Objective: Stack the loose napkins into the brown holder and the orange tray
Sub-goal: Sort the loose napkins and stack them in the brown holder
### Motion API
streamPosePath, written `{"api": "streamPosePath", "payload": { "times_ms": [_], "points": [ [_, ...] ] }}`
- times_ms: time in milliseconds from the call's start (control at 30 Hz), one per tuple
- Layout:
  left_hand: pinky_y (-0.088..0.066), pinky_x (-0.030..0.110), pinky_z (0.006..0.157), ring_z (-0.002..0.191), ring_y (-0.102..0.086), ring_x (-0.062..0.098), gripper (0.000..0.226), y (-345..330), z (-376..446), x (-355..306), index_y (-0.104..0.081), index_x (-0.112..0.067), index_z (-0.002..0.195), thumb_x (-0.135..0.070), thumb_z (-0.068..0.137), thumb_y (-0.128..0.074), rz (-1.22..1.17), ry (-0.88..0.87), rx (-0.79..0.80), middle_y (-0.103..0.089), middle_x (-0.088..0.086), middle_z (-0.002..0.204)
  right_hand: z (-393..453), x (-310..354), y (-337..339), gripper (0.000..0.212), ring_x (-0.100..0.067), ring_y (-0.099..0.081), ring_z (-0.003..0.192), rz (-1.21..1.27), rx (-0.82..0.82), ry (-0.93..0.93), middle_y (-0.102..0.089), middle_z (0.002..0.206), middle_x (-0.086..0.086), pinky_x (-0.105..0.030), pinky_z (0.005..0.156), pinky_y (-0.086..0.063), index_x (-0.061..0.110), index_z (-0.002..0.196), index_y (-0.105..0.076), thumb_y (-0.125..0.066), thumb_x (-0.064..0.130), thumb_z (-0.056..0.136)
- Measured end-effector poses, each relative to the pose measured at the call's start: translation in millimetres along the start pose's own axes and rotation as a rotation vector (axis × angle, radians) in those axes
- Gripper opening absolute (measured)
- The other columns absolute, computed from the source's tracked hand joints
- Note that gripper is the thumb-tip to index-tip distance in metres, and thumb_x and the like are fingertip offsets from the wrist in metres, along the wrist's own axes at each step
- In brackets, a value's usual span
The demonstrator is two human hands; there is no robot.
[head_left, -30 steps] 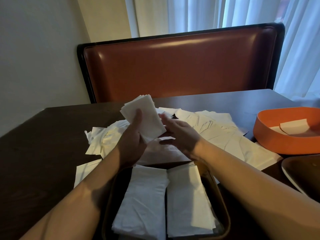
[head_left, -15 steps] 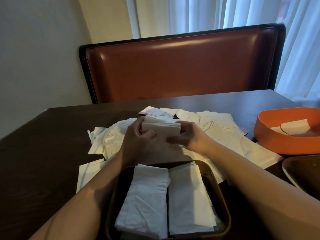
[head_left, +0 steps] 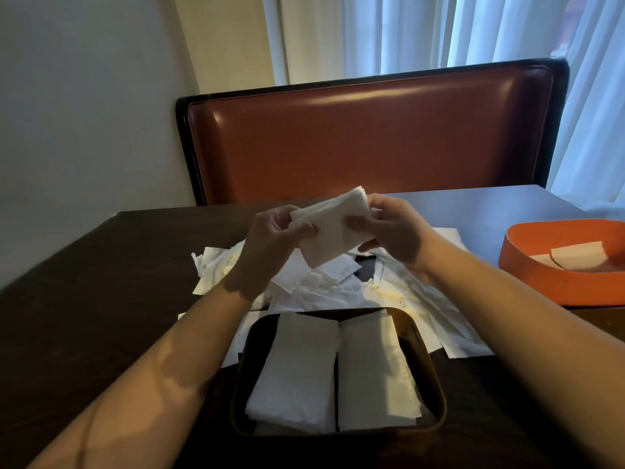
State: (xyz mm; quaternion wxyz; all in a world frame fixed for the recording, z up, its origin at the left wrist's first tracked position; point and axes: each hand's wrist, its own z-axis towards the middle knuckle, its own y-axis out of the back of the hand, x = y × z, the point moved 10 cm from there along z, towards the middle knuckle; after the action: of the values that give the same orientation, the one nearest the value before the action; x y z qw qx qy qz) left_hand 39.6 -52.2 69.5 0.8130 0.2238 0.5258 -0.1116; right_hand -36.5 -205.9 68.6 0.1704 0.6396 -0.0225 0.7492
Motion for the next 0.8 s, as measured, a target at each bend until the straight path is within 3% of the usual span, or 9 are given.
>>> {"api": "streamPosePath", "payload": {
  "times_ms": [100,233,367,500,633,800],
  "points": [
    [-0.056,0.046,0.086,0.091,-0.067,0.035,0.018,-3.1,-17.4,-21.7,-0.075,-0.018,0.087,-0.027,0.072,-0.077,0.019,0.026,0.064,-0.073,0.014,0.09,-25.8,13.3,10.7,0.009,-0.021,-0.061,0.093,-0.023,-0.023,0.013,-0.065,0.105,-0.01,-0.026,0.069,-0.053,0.009,0.104,-0.063,-0.06,0.011,0.095],
    [-0.056,0.046,0.085,0.088,-0.069,0.037,0.009,-11.1,-54.9,-42.9,-0.078,-0.008,0.087,-0.012,0.079,-0.079,0.059,0.027,0.139,-0.075,0.013,0.086,-65.7,16.0,14.5,0.015,-0.014,-0.061,0.074,-0.02,0.026,0.002,-0.07,0.084,0.0,-0.022,0.063,-0.05,0.012,0.101,-0.07,-0.063,0.023,0.093],
    [-0.057,0.03,0.069,0.075,-0.072,0.025,0.021,-23.0,-93.3,-46.6,-0.067,-0.005,0.094,-0.004,0.077,-0.078,0.027,0.118,0.234,-0.074,0.011,0.079,-88.8,11.6,12.3,0.02,-0.024,-0.062,0.08,-0.052,0.06,-0.059,-0.073,0.087,-0.006,-0.03,0.072,-0.051,0.014,0.11,-0.069,-0.067,0.023,0.091],
    [-0.058,0.034,0.073,0.08,-0.074,0.024,0.026,-29.8,-120.3,-41.3,-0.055,-0.011,0.084,-0.006,0.074,-0.079,0.056,0.203,0.277,-0.075,0.01,0.081,-101.6,11.5,15.0,0.04,-0.02,-0.06,0.071,-0.151,0.024,-0.107,-0.07,0.084,-0.01,-0.03,0.067,-0.052,0.025,0.113,-0.059,-0.08,0.025,0.078],
    [-0.052,0.02,0.065,0.077,-0.073,0.011,0.023,-40.4,-138.6,-39.8,-0.057,-0.016,0.082,-0.013,0.077,-0.08,0.157,0.225,0.358,-0.076,-0.003,0.082,-105.1,11.5,7.3,0.042,-0.02,-0.055,0.064,-0.233,0.03,-0.076,-0.064,0.073,-0.009,-0.04,0.066,-0.046,0.027,0.109,-0.059,-0.084,0.025,0.076],
    [-0.056,0.027,0.066,0.073,-0.066,0.007,0.022,-43.3,-143.8,-42.2,-0.061,-0.026,0.078,-0.024,0.075,-0.082,0.449,0.114,0.368,-0.069,-0.004,0.08,-112.5,4.2,-2.7,0.041,-0.003,-0.057,0.062,-0.557,0.088,-0.041,-0.065,0.085,0.004,-0.015,0.052,-0.043,0.031,0.11,-0.057,-0.082,0.033,0.078]
  ]
}}
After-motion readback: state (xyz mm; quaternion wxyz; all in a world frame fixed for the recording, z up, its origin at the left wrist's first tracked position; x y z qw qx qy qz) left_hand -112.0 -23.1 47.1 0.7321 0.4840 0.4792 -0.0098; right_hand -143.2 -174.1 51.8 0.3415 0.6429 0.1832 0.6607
